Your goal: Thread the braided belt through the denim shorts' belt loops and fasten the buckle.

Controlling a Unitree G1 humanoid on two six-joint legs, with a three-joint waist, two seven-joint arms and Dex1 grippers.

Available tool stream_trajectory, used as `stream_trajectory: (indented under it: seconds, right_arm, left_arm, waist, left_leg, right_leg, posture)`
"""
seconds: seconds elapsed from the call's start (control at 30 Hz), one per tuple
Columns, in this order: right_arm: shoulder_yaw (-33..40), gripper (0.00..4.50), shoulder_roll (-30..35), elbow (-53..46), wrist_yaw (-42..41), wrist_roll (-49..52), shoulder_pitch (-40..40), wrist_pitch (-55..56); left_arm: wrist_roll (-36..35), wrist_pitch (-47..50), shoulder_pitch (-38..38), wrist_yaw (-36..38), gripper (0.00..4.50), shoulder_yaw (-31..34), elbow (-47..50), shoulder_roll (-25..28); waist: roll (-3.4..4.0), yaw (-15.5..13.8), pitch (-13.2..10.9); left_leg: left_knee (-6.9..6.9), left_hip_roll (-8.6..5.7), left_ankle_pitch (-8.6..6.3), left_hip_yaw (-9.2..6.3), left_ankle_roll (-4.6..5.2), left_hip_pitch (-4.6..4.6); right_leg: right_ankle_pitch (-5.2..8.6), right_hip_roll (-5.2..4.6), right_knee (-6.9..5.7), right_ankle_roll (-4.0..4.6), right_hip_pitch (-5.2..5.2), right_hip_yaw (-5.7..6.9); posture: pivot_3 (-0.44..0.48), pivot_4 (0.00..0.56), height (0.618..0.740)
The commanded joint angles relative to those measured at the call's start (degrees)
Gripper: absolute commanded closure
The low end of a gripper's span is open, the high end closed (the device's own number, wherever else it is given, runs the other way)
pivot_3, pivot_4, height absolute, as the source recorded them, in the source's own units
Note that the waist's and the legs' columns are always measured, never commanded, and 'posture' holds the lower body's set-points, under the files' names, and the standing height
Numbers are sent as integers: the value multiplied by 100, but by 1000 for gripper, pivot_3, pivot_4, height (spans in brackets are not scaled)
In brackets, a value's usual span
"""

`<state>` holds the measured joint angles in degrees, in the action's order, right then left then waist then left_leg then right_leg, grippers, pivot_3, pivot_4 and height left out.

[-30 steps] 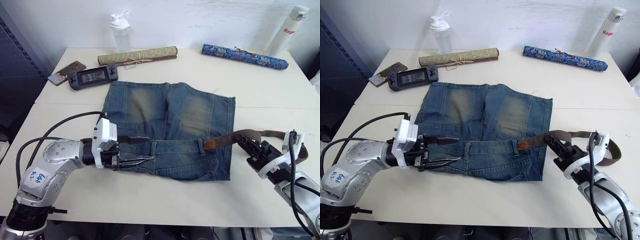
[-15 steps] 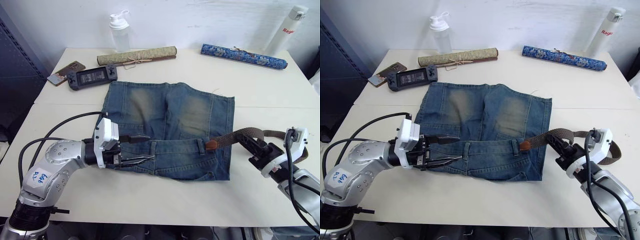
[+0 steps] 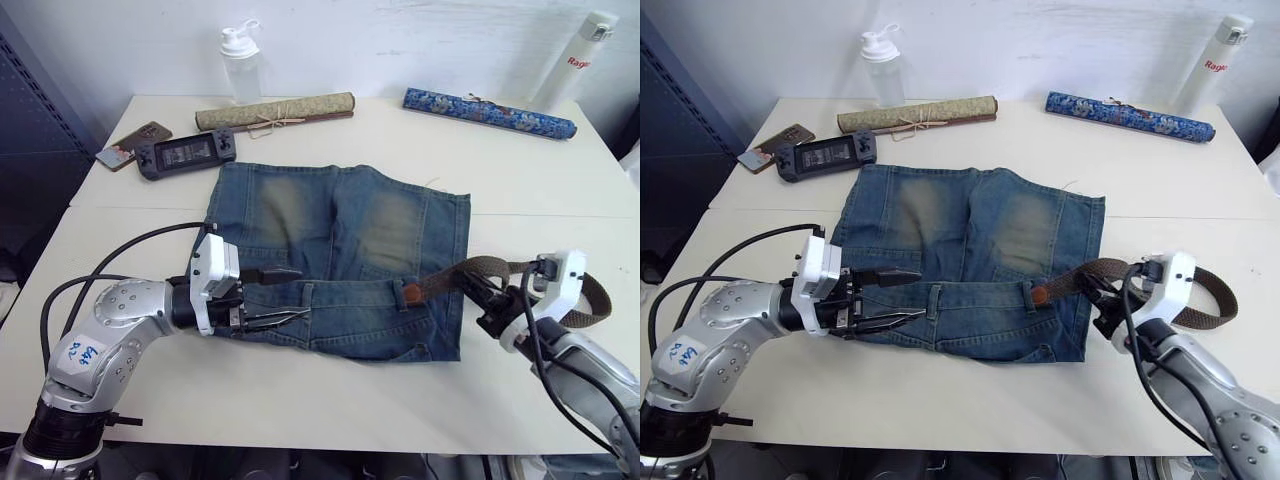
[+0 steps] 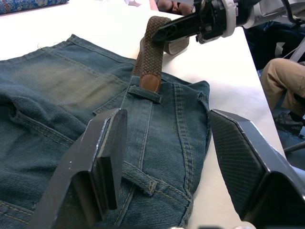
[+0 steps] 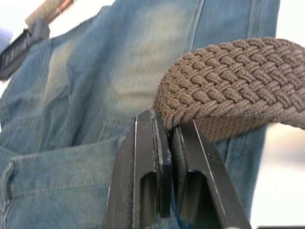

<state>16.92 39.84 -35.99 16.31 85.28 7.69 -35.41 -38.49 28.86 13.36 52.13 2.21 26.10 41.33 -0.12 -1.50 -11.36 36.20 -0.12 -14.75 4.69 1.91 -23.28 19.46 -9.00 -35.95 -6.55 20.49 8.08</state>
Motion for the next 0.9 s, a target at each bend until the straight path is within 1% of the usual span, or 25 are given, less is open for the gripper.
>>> stream_trajectory:
  seconds: [0.03,0.13,0.2,0.27,0.4,0.5,0.57,0.63,0.7,0.83,0.9]
  right_arm:
    - [-365,4500,-487,-65,324,28,-61,52]
    - [-466,4500,-603,-38,347,59,-91,68]
    - [-532,4500,-746,-35,409,126,-156,66]
    - [-625,4500,-845,-28,450,98,-239,35]
    - [-964,4500,-1264,226,860,641,-490,-28]
    - [-1108,4500,-1531,762,1355,1337,-542,-73]
    - [-1085,4500,-1583,1010,1359,1594,-502,-141]
    - [-1068,4500,-1624,1195,1375,1794,-487,-186]
    - [-994,4500,-1716,1425,1438,2088,-441,-137]
    - [-831,4500,-1926,1658,1441,2530,-438,-31]
    - [-809,4500,-1979,1661,1423,2599,-467,-39]
  left_arm:
    - [331,-330,88,95,1485,-159,93,-36]
    - [620,-580,72,87,1485,-321,73,-100]
    - [989,-930,47,133,1485,-538,49,-123]
    - [1218,-1103,58,33,1485,-673,-43,-256]
    - [1952,-1760,186,-202,1485,-1029,-331,-627]
    - [2538,-2360,300,-406,1485,-1221,-648,-868]
    - [2888,-2815,353,-471,1485,-1331,-840,-967]
    - [3091,-3116,388,-505,1485,-1391,-1009,-1038]
    - [3481,-3763,418,-550,1485,-1511,-1282,-1046]
    - [4235,-5458,437,-766,1485,-1724,-2031,-1072]
    - [4615,-6055,572,-1075,1485,-1748,-2411,-1162]
  waist:
    - [0,2,0]
    - [0,2,0]
    - [0,6,0]
    - [-1,11,0]
    - [-6,12,3]
    - [-7,13,4]
    - [-7,15,4]
    - [-10,15,5]
    - [-14,15,8]
    - [-34,17,22]
    - [-35,17,22]
  left_leg:
    - [0,0,0,0,0,0]
    - [0,1,0,0,0,0]
    - [-1,2,1,1,-2,0]
    - [-1,6,1,6,-1,0]
    - [0,14,1,21,-1,4]
    - [1,20,0,29,0,4]
    - [1,22,-1,34,1,2]
    - [1,23,-2,41,3,2]
    - [3,26,-3,41,5,4]
    - [3,39,-7,44,4,8]
    - [3,42,-11,46,5,8]
  right_leg:
    - [0,0,0,0,0,0]
    - [0,2,0,0,0,0]
    - [0,4,-1,0,2,-2]
    - [0,9,0,0,4,-8]
    - [-1,16,-4,1,10,-20]
    - [-1,21,-4,2,13,-28]
    - [-1,22,-3,3,17,-31]
    - [-1,22,-4,3,18,-35]
    - [-2,24,-3,3,16,-35]
    - [-3,33,-2,5,16,-38]
    - [-3,34,-2,5,16,-40]
  posture:
    - [0,150,717]
    - [0,150,717]
    - [0,150,717]
    - [0,150,717]
    - [0,150,717]
    - [0,150,717]
    - [0,150,717]
    - [0,150,717]
    - [0,150,717]
    - [0,150,717]
    - [0,150,717]
